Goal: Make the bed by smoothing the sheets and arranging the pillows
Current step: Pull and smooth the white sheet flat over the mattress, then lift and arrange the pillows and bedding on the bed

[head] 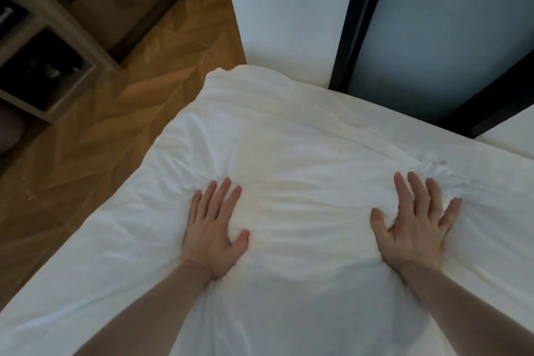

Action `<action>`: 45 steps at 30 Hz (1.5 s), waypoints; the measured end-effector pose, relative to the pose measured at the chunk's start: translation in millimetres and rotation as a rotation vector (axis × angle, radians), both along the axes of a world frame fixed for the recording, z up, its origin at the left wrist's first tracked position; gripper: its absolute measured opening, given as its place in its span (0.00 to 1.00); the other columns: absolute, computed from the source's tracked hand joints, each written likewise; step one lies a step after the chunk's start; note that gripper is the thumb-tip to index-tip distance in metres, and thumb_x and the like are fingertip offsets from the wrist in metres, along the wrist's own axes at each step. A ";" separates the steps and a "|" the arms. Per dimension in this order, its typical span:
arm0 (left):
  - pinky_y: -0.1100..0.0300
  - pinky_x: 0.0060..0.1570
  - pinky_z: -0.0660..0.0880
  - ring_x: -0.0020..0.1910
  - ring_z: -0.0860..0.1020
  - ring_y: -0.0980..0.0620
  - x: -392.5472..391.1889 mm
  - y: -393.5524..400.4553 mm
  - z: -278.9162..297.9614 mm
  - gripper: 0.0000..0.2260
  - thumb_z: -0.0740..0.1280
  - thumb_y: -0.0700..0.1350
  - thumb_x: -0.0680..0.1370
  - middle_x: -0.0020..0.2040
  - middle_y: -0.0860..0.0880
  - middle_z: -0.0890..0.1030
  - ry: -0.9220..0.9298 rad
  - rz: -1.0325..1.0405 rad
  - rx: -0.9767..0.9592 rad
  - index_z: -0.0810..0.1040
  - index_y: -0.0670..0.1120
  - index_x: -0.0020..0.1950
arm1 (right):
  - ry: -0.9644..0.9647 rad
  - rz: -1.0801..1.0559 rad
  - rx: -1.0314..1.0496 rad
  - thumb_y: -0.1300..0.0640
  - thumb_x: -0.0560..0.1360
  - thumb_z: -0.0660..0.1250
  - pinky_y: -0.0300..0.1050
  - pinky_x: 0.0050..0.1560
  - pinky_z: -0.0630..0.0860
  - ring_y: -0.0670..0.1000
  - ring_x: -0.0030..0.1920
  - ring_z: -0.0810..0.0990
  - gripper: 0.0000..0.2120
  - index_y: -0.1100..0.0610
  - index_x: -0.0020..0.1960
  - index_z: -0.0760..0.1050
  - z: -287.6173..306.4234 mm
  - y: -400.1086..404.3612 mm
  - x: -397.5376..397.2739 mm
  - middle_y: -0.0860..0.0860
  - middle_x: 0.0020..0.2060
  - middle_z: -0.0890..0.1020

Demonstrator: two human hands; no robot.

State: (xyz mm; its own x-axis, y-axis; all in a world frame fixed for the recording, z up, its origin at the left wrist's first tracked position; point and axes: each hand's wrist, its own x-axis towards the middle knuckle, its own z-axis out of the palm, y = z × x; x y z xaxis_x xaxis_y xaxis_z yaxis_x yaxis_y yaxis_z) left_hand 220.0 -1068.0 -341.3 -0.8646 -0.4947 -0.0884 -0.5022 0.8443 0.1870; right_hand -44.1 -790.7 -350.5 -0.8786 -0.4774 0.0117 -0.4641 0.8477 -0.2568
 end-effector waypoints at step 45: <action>0.60 0.51 0.77 0.45 0.83 0.60 146.5 225.9 430.6 0.11 0.77 0.38 0.75 0.43 0.60 0.84 0.610 0.432 0.771 0.81 0.54 0.46 | -1.132 -0.483 -0.559 0.46 0.72 0.76 0.55 0.65 0.77 0.49 0.59 0.83 0.32 0.41 0.73 0.71 336.4 326.0 271.2 0.44 0.69 0.75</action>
